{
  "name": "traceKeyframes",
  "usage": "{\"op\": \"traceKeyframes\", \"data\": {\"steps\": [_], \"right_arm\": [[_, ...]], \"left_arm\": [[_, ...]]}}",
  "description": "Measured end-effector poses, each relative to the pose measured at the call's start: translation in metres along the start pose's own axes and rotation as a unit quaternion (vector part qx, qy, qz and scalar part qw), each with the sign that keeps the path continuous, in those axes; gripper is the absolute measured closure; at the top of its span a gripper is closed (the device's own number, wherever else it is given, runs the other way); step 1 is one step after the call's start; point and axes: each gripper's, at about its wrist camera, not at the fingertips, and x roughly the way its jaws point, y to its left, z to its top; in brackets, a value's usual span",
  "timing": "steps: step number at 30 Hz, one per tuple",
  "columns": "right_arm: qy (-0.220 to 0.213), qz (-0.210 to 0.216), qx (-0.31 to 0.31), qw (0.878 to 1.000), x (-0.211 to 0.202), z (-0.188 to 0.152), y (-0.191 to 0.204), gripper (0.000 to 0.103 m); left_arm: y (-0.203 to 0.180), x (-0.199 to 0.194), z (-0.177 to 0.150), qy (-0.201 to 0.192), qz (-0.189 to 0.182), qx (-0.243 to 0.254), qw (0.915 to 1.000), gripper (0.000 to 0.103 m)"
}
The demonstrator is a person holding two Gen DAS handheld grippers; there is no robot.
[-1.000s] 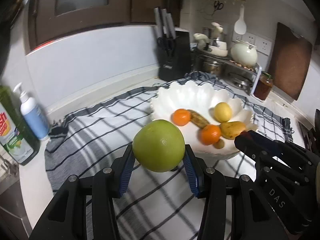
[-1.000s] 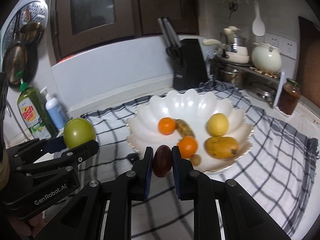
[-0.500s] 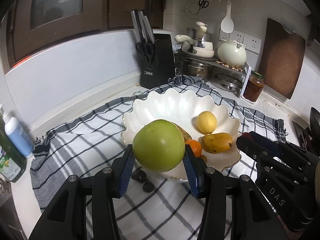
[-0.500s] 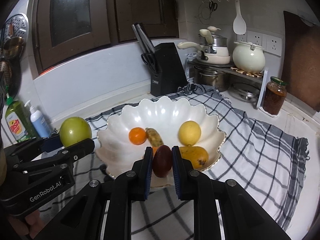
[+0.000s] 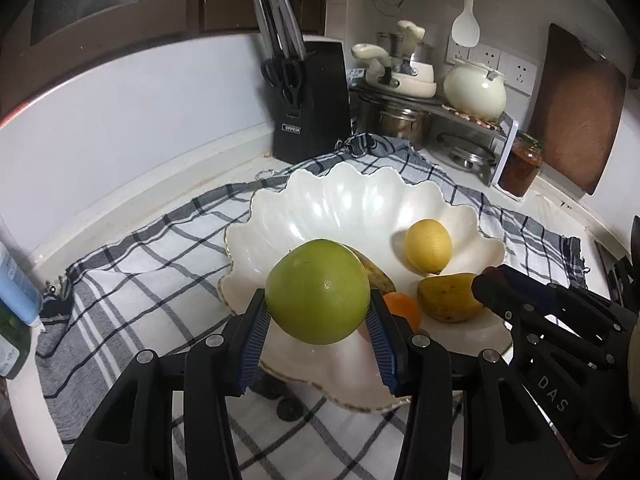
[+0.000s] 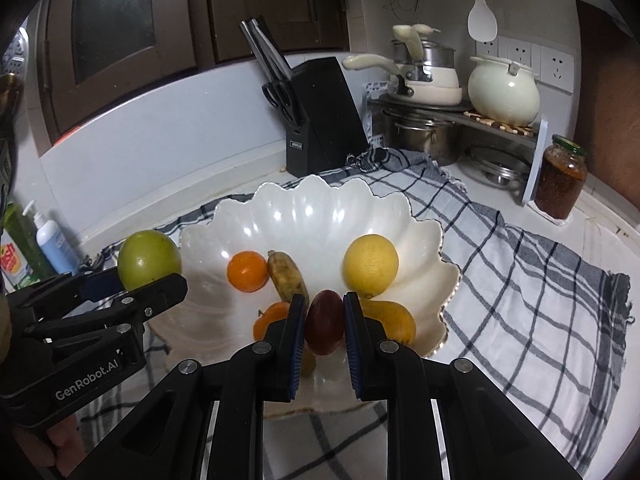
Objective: Organize fruits
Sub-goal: 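Carry the green apple and red plum with both tools over the bowl, then open both tools to drop the green apple and red plum into the bowl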
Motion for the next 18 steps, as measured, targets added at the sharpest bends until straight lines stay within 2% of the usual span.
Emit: {"op": "traceKeyframes", "data": {"steps": [18], "right_arm": [[0.026, 0.021, -0.005, 0.999, 0.053, 0.015, -0.002, 0.083]], "left_arm": [[0.011, 0.049, 0.007, 0.035, 0.003, -0.006, 0.9994, 0.055]]}}
